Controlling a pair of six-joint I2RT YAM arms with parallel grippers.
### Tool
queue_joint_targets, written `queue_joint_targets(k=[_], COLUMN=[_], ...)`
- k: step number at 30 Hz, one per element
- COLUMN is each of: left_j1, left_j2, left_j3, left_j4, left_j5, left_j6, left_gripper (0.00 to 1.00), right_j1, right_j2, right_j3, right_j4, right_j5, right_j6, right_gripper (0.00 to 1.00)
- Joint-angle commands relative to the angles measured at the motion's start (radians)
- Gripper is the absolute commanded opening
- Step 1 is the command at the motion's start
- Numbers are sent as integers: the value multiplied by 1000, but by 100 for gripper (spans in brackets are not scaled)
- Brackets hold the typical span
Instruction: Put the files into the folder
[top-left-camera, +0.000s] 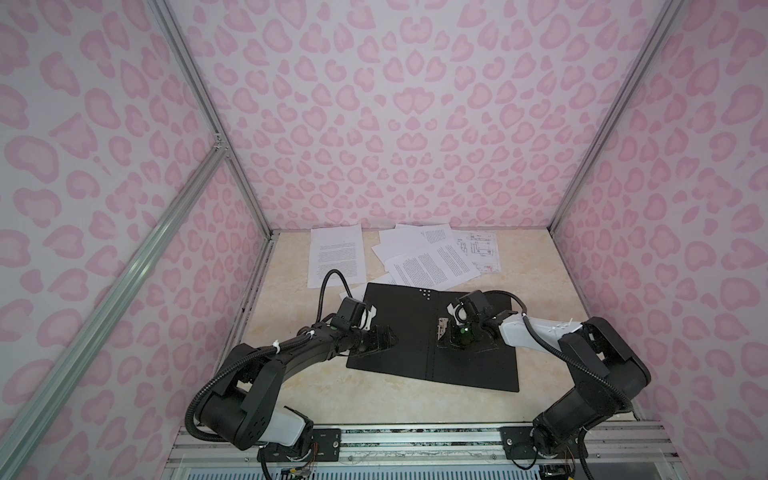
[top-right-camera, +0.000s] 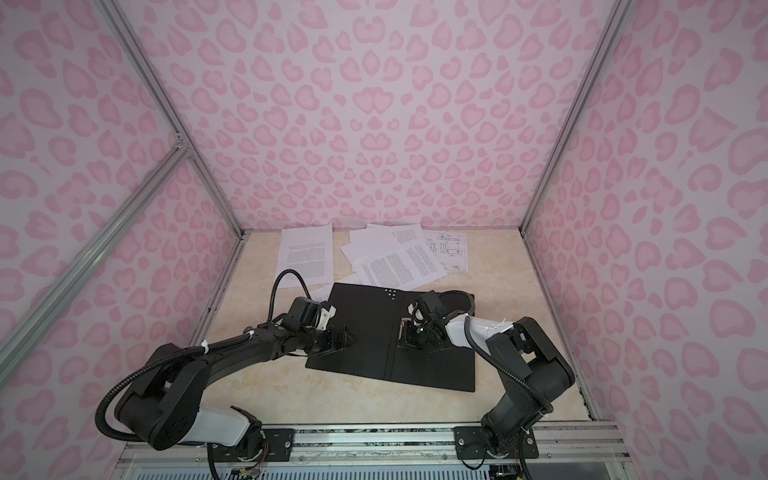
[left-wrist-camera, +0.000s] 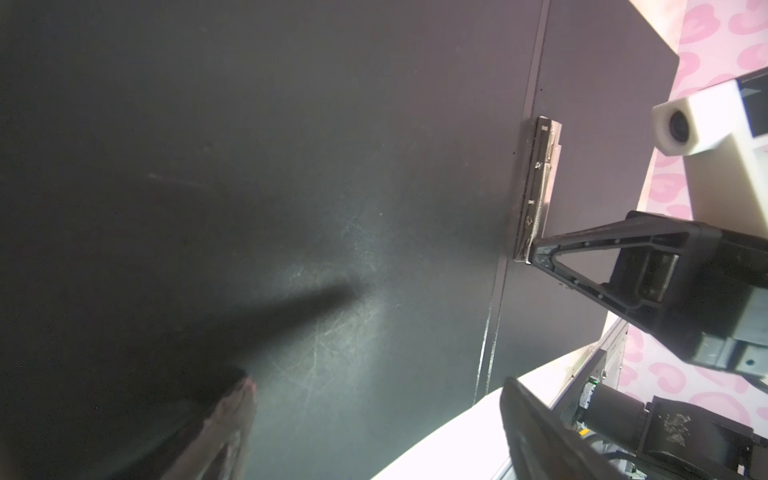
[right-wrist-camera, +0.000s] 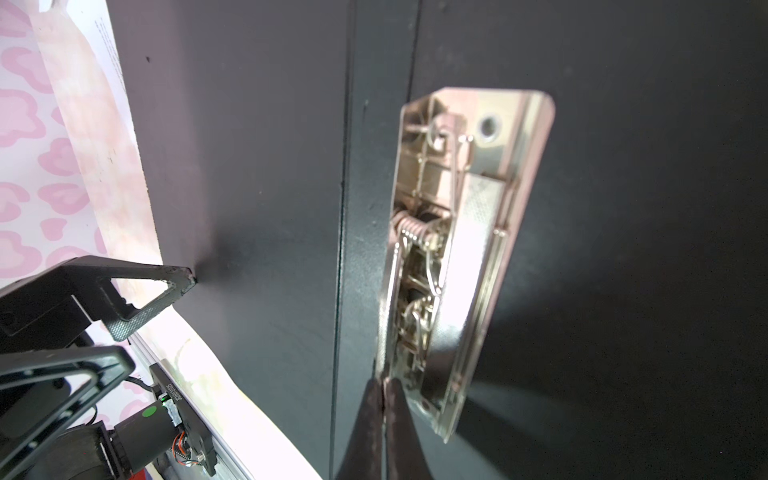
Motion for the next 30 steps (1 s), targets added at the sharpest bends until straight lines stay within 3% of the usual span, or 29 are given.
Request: queue_joint_targets(k=[1,9,13,16,19,21,26,30], left_j1=[3,5,6,6,6,6,6,6], left_j2=[3,-17,-16,-14,-20,-24,-30,-30], left_j3=[-28,-54,-62,-62,-67,-70,-69,-67], left_j4=[-198,-189,-181,-179,-177,-175,-176,-174], left_j5=[-188,-222,-216,-213,-213,-214,-212,-202], left_j6=[-35,-79,-88,-84,-90,-93,-89,-88], left_gripper=[94,95,95,95,95,95,95,94], right_j1=[-3,-54,-48,-40,-42,-57,-55,-42], right_j2=[11,19,-43,-140,-244,-281,-229,-163], right_j3=[-18,-45,-57,-55,-59,-77,-76,-57], right_j4=[-9,-58,33,56,-2,-39,-85,-47], right_j5=[32,112,16,-33,14,27,33,42], right_j6=[-11,-13,0,10,4,3,-40,-35], right_gripper=[0,0,2,33,41,38,6,0])
